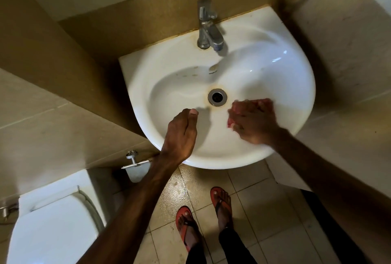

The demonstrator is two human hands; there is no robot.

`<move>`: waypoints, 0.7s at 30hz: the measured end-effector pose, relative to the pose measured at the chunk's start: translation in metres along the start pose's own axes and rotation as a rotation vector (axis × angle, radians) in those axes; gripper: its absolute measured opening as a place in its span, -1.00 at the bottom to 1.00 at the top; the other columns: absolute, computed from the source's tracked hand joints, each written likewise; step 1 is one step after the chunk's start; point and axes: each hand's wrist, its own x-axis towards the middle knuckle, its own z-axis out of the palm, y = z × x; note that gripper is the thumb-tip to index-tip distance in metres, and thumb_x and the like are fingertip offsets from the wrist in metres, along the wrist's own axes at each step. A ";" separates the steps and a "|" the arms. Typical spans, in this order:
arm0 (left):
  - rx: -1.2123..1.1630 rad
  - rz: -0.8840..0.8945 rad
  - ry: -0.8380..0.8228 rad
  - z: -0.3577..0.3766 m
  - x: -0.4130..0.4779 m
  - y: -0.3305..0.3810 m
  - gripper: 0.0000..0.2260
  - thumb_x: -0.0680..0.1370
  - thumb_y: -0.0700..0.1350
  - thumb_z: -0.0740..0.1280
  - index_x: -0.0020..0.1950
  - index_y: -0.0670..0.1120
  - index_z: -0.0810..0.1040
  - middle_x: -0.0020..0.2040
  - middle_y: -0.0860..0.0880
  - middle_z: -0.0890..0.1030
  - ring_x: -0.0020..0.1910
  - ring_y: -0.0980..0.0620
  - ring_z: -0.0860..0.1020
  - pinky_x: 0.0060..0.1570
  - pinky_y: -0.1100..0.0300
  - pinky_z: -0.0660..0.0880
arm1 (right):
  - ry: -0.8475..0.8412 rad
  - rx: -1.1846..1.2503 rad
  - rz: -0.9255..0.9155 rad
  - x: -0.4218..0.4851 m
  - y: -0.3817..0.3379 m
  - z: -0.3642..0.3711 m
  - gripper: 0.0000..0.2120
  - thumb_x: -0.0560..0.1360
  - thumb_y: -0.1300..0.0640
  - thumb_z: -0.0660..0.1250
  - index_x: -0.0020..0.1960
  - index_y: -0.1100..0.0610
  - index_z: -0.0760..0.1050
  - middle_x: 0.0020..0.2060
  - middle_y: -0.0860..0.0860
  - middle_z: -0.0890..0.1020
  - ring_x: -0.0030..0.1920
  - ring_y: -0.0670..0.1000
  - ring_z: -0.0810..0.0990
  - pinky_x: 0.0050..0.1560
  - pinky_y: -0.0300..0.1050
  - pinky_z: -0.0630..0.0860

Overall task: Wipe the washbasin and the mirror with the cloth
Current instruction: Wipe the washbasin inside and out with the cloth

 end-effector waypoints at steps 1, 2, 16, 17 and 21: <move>-0.002 0.014 0.008 0.000 0.000 0.000 -0.61 0.74 -0.05 0.04 0.07 -0.29 0.54 -0.10 -0.23 0.61 -0.13 -0.04 0.48 -0.11 0.23 0.35 | 0.007 0.070 -0.042 0.004 -0.018 0.002 -0.51 0.52 -0.14 0.02 0.16 -0.10 0.67 0.20 0.01 0.67 0.21 0.20 0.66 0.22 0.21 0.49; 0.001 0.030 0.016 0.001 0.000 0.000 -0.62 0.74 -0.05 0.04 0.07 -0.28 0.54 -0.09 -0.23 0.62 -0.12 -0.02 0.48 -0.09 0.21 0.35 | -0.031 0.163 -0.075 0.011 -0.038 0.002 -0.47 0.57 -0.17 -0.05 0.30 -0.11 0.60 0.34 0.01 0.60 0.35 0.20 0.58 0.32 0.21 0.44; 0.028 0.021 0.011 0.004 0.000 -0.001 -0.65 0.73 -0.08 0.06 0.04 -0.28 0.55 -0.15 -0.19 0.60 -0.16 -0.08 0.50 -0.10 0.15 0.36 | -0.209 0.096 0.096 0.025 0.026 -0.006 -0.55 0.69 -0.11 0.05 0.56 -0.13 0.35 0.62 0.00 0.28 0.63 0.15 0.19 0.56 0.29 0.03; 0.032 0.021 0.011 0.004 0.000 -0.002 -0.65 0.73 -0.08 0.06 0.04 -0.28 0.55 -0.13 -0.19 0.61 -0.14 -0.05 0.49 -0.08 0.17 0.35 | -0.185 0.116 0.101 0.027 0.018 -0.010 -0.57 0.68 -0.09 0.09 0.52 -0.14 0.41 0.57 0.01 0.36 0.61 0.17 0.24 0.56 0.31 0.03; 0.037 0.077 0.044 0.006 0.000 -0.004 -0.67 0.73 -0.09 0.06 0.02 -0.24 0.55 -0.12 -0.15 0.61 -0.12 -0.04 0.51 -0.04 0.18 0.40 | -0.187 0.229 -0.191 0.043 -0.057 0.007 -0.55 0.62 -0.11 0.03 0.50 -0.14 0.32 0.55 0.10 0.36 0.60 0.22 0.26 0.52 0.30 0.24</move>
